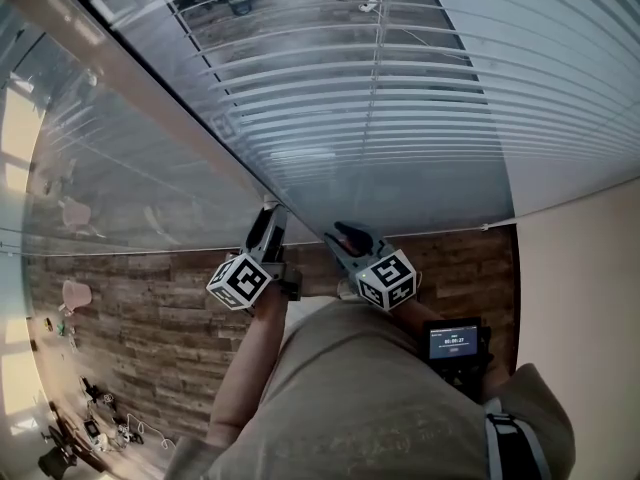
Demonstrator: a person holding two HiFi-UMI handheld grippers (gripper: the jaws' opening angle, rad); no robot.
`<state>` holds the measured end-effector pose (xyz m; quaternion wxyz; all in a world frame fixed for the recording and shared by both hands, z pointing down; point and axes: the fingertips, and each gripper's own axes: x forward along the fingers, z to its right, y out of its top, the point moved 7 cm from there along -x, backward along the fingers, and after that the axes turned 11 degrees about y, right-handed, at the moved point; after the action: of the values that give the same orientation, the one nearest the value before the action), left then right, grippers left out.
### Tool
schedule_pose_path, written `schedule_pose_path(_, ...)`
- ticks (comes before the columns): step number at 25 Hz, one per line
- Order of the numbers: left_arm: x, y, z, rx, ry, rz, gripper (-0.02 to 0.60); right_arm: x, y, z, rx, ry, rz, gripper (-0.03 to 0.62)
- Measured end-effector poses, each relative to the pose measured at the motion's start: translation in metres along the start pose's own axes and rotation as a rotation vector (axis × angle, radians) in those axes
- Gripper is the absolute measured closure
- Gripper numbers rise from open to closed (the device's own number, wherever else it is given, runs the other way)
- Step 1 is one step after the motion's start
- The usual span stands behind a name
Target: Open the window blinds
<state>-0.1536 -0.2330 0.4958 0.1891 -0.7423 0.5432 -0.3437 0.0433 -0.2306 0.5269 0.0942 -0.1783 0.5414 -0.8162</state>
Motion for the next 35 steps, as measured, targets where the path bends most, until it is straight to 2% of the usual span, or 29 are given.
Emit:
schedule_pose_path(1, 0.0, 0.003, -0.002, -0.005, 0.016, 0.005, 0.376, 0.001, 0.001, 0.0, 0.0, -0.001, -0.001, 0.468)
schedule_pose_path(3, 0.002, 0.007, -0.007, -0.008, 0.047, 0.007, 0.446, 0.001, 0.002, 0.0, 0.0, -0.003, -0.001, 0.468)
schedule_pose_path(6, 0.004, 0.007, -0.007, 0.034, 0.073, 0.004, 0.446, 0.001, 0.002, 0.002, -0.002, -0.007, -0.002, 0.468)
schedule_pose_path(8, 0.004, 0.009, -0.003, 0.102, 0.102, 0.003, 0.446, 0.001, 0.003, 0.002, -0.001, -0.009, -0.003, 0.468)
schedule_pose_path(12, 0.005, 0.012, 0.004, 0.305, 0.168, 0.016, 0.446, 0.003, 0.007, 0.001, -0.001, -0.01, -0.006, 0.468)
schedule_pose_path(18, 0.005, 0.007, 0.01, 0.498, 0.19, 0.012, 0.446, 0.001, 0.001, 0.001, 0.0, -0.007, -0.01, 0.468)
schedule_pose_path(25, 0.005, -0.003, 0.018, 0.783, 0.24, 0.045, 0.446, 0.0, -0.005, -0.001, -0.001, 0.0, -0.011, 0.468)
schedule_pose_path(35, 0.008, -0.005, 0.024, 0.997, 0.268, 0.066, 0.445, 0.001, -0.004, -0.001, 0.001, -0.003, -0.017, 0.468)
